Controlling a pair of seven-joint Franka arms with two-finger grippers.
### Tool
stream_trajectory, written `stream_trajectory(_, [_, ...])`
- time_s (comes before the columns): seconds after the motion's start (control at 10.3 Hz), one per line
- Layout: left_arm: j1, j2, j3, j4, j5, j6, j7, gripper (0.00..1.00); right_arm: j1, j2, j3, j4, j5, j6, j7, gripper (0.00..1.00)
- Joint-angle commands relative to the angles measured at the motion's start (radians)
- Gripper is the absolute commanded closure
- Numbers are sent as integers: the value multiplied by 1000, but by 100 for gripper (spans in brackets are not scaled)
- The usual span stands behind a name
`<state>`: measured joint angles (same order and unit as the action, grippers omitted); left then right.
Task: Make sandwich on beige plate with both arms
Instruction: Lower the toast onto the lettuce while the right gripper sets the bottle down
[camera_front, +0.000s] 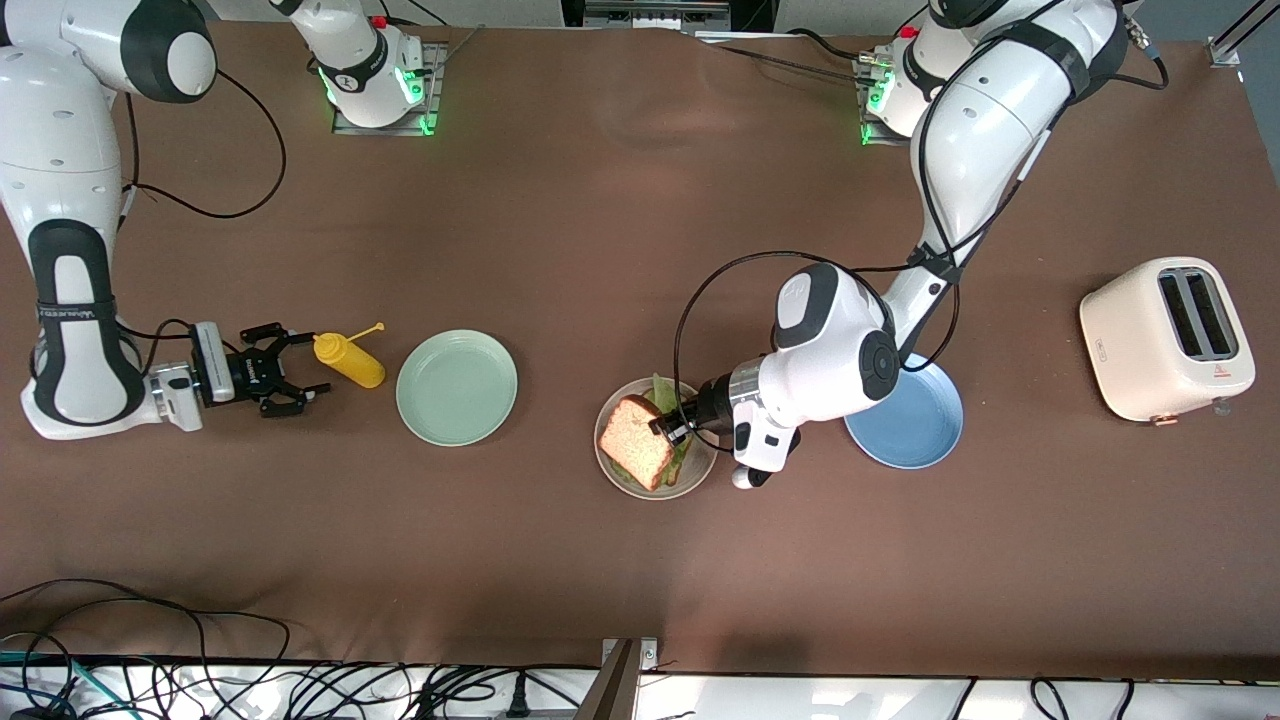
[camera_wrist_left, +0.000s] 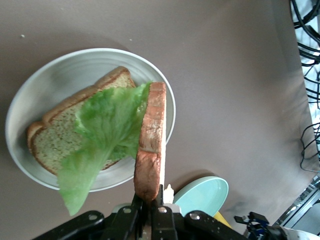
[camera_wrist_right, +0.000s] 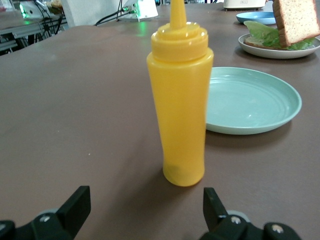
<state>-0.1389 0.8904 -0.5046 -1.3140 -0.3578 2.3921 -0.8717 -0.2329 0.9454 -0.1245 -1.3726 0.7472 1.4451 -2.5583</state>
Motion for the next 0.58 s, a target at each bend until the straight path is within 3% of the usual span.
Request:
stream_trajectory(0.0, [16, -10, 6, -1, -24, -79, 7, 100, 3, -77, -3, 38, -67, 0, 36, 0])
stream_trajectory(0.29, [16, -4, 6, -2, -23, -82, 7, 90, 15, -314, 8, -49, -294, 101, 414, 0])
stream_trajectory(0.49, [16, -1, 6, -2, -23, -83, 7, 64, 30, -445, 19, -132, -377, 135, 689, 0])
